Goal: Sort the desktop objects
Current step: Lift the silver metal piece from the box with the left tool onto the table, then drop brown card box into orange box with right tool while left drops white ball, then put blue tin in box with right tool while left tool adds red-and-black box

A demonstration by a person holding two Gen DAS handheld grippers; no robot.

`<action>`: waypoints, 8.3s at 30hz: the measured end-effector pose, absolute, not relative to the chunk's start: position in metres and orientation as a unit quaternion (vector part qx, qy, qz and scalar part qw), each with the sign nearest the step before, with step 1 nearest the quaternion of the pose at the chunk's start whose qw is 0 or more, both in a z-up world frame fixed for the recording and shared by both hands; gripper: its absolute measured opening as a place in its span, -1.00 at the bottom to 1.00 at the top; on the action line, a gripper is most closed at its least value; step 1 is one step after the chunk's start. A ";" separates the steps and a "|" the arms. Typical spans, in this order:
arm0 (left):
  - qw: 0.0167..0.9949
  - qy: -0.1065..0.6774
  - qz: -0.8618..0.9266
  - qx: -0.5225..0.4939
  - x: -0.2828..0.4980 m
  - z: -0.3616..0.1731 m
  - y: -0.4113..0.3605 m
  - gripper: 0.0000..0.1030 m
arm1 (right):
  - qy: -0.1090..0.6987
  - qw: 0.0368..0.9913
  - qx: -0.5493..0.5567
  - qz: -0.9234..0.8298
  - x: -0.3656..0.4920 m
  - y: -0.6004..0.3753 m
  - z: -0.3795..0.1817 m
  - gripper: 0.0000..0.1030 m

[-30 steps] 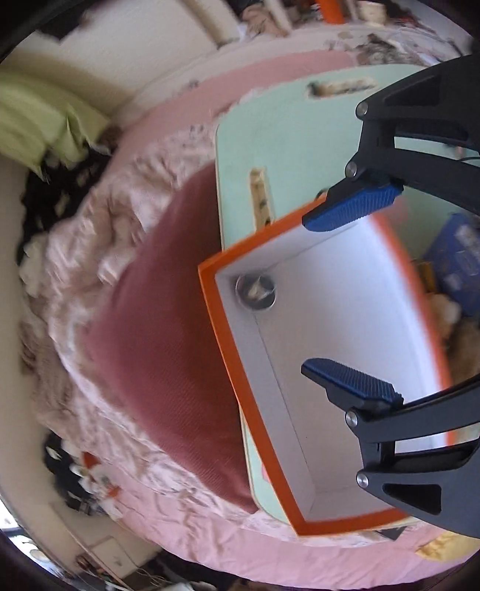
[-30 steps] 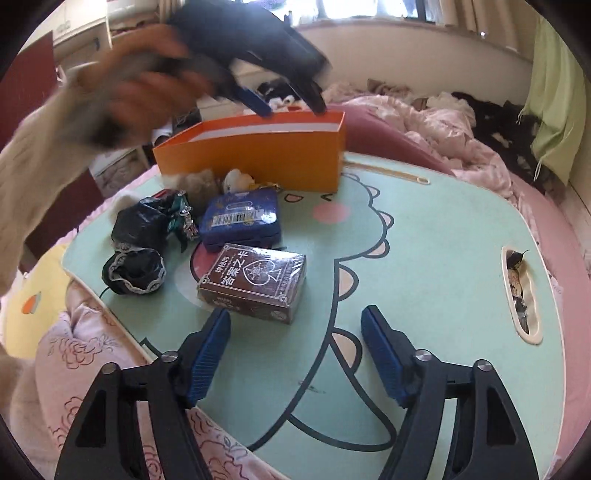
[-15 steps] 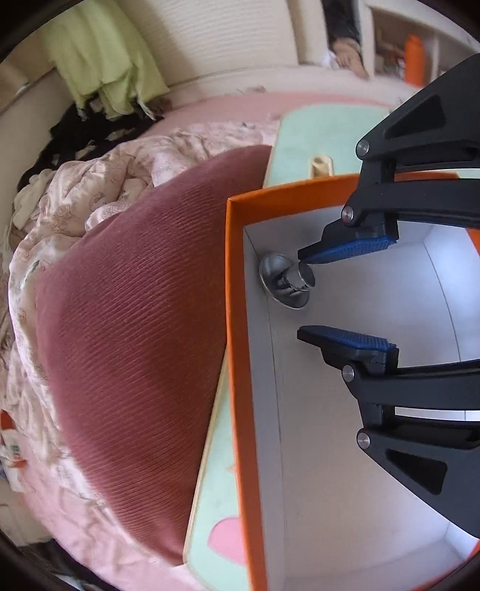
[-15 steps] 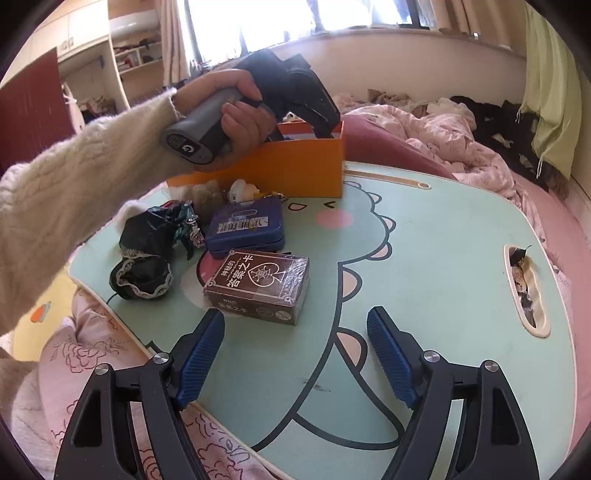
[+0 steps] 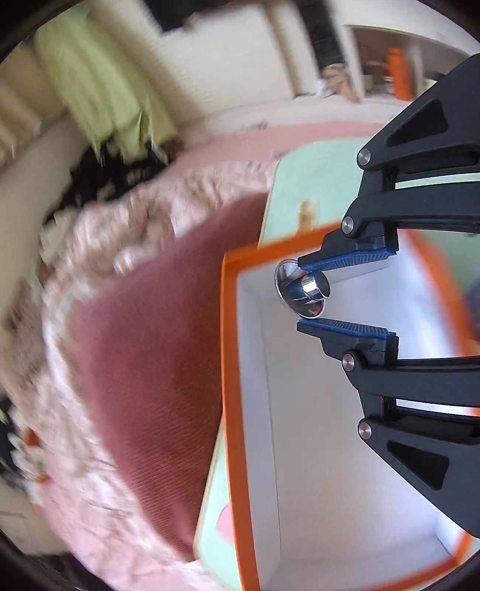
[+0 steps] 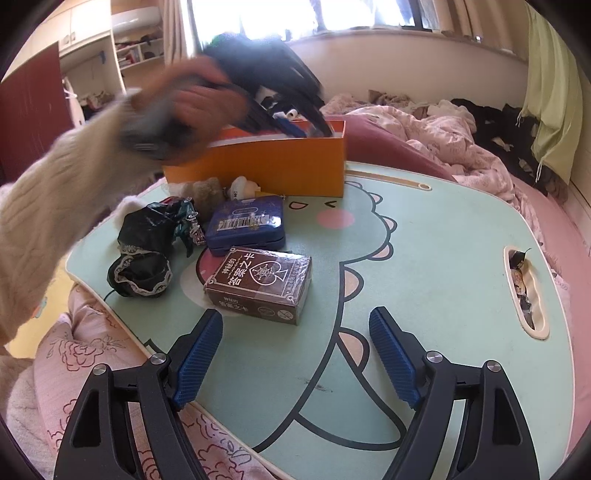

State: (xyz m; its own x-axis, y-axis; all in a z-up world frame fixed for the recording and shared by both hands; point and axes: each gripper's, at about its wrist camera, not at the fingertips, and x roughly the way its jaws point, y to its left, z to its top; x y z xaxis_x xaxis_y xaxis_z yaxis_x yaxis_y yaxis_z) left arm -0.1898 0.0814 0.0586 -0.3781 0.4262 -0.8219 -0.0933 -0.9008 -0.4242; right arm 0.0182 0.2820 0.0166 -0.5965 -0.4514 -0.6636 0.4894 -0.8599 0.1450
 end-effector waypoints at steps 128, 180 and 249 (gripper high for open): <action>0.093 -0.084 0.938 -0.322 -0.083 0.097 -0.051 -0.18 | -0.003 0.240 0.345 -0.907 -0.134 0.198 0.106 0.17; 0.007 0.011 0.963 -0.271 0.057 -0.022 -0.037 0.99 | 0.076 0.196 0.427 -0.880 -0.013 0.228 0.012 1.00; 0.041 -0.043 0.962 -0.267 -0.010 0.096 -0.061 0.59 | -0.003 0.269 0.308 -0.912 -0.090 0.197 0.124 0.65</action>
State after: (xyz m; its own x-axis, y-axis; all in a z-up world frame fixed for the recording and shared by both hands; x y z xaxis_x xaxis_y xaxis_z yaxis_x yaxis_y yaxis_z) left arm -0.0103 -0.0613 0.0960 -0.8538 0.1016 -0.5107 -0.0559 -0.9930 -0.1041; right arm -0.0899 0.1966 0.1240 -0.6650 -0.4933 -0.5607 0.4902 -0.8548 0.1706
